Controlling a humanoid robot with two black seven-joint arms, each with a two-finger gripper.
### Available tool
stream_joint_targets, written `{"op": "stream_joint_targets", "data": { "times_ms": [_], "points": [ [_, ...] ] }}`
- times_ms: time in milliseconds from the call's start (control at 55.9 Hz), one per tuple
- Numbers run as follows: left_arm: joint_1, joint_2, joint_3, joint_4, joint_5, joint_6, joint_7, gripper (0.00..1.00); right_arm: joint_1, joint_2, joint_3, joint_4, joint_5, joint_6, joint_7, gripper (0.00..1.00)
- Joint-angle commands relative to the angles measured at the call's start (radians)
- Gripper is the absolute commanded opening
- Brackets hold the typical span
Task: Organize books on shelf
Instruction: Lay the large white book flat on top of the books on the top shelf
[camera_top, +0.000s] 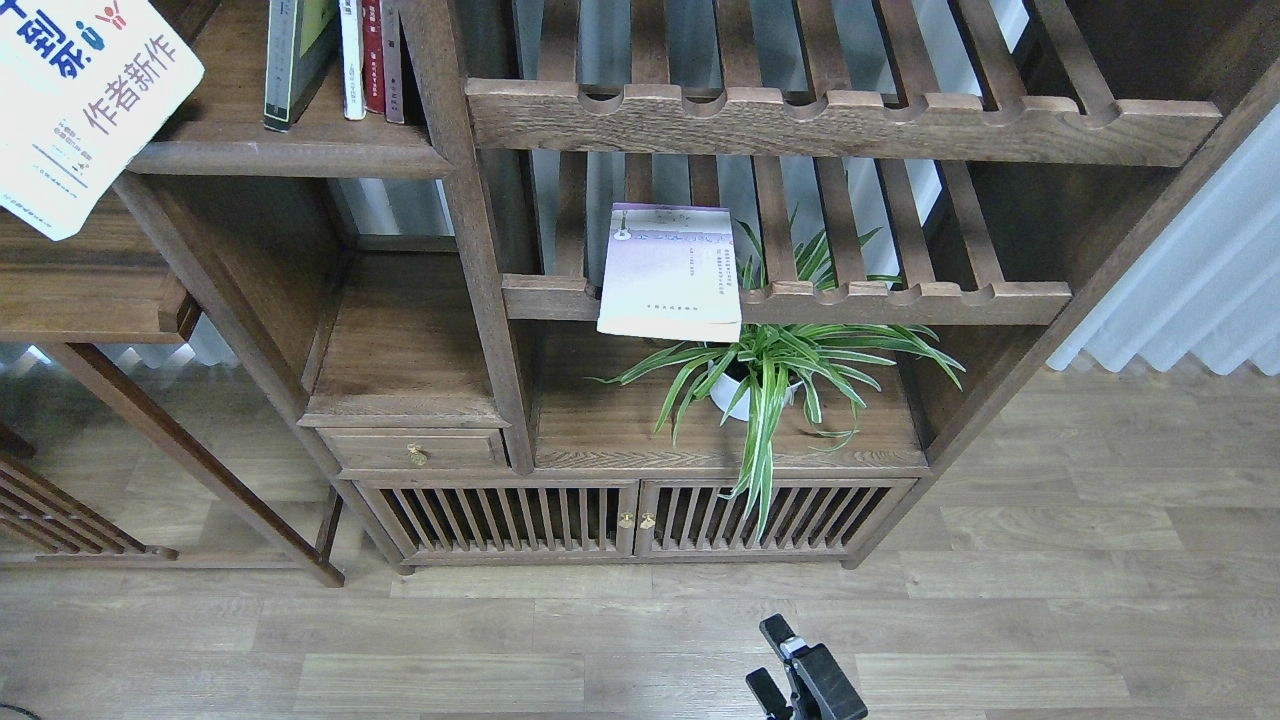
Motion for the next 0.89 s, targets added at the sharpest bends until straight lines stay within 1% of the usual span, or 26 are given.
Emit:
{"op": "stream_joint_targets", "data": {
  "times_ms": [0, 268, 501, 715, 876],
  "points": [
    [-0.055, -0.016, 0.043, 0.0, 0.003, 0.0, 0.0, 0.16, -0.002, 0.0, 0.0, 0.0, 0.0, 0.0, 0.0, 0.99],
    [-0.128, -0.024, 0.078, 0.0, 0.006, 0.0, 0.0, 0.17, 0.0, 0.0, 0.0, 0.001, 0.0, 0.0, 0.0, 0.99],
    [-0.161, -0.074, 0.104, -0.016, 0.011, 0.0, 0.0, 0.17, 0.003, 0.0, -0.002, 0.001, 0.0, 0.0, 0.0, 0.99],
    [-0.258, -0.133, 0.177, -0.016, 0.014, 0.0, 0.0, 0.17, 0.003, 0.0, 0.0, 0.001, 0.0, 0.0, 0.0, 0.99],
    [-0.281, -0.13, 0.185, 0.001, 0.015, 0.0, 0.0, 0.17, 0.002, 0.0, 0.005, 0.0, 0.001, 0.0, 0.0, 0.99]
  ]
}}
